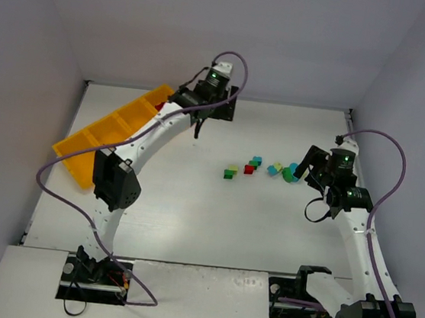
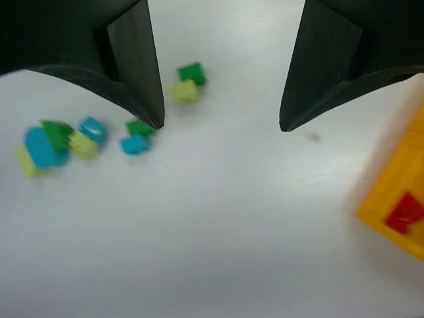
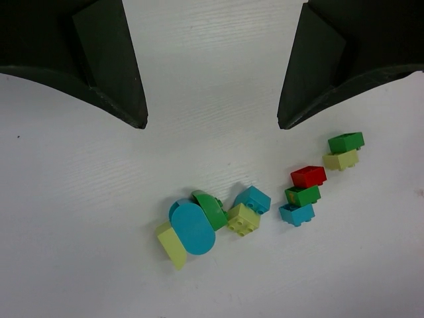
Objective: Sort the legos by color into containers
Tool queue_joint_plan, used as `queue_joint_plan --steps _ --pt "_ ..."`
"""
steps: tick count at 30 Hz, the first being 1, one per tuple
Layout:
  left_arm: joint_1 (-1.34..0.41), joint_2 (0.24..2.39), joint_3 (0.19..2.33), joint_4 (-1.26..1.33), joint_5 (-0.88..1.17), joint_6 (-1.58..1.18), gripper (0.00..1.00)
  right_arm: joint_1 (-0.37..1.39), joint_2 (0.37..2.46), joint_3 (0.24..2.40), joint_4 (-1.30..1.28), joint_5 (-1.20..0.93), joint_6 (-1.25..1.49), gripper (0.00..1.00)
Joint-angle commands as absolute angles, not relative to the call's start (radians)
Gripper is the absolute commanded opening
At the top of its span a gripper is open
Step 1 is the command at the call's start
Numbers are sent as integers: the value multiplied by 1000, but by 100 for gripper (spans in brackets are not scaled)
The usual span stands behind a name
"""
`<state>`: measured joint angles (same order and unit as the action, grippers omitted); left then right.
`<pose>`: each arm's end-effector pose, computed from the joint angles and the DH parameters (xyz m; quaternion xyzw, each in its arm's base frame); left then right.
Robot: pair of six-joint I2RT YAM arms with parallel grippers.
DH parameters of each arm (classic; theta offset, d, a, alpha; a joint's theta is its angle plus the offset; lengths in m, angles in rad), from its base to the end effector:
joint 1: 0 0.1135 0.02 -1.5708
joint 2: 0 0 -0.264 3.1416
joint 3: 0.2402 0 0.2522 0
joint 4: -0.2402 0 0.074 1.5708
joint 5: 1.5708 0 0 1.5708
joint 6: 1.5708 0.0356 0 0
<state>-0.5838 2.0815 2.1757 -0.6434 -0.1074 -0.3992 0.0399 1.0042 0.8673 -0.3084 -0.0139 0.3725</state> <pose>0.4031 -0.2617 0.3695 0.0542 0.8698 -0.1891 0.4525 0.2279 0.0096 0.3150 0.1364 0.8347 0.1150 0.5210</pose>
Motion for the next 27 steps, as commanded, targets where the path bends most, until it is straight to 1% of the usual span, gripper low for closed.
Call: queue_joint_plan --steps 1,5,6,8,13,16,20,27 --pt "-676 2075 2163 -672 -63 -604 64 35 1005 893 -258 -20 391 76" --pt "-761 2124 2171 -675 -100 -705 63 35 993 876 -258 -26 402 76" --pt "-787 2134 2172 -667 -101 -716 59 35 989 873 -258 -29 400 76" --pt "-807 2166 2183 -663 -110 -744 57 35 982 867 -259 -32 402 76" --pt "-844 2242 2207 -666 -95 -788 56 35 963 856 -259 -41 403 76" --pt "-857 2288 2224 -670 -98 -801 55 35 951 850 -261 -43 403 76" --pt "-864 2342 2237 -687 -104 -822 52 35 937 842 -264 -48 400 76" --pt "-865 2401 2260 -683 -100 -811 52 37 930 833 -270 -43 396 77"
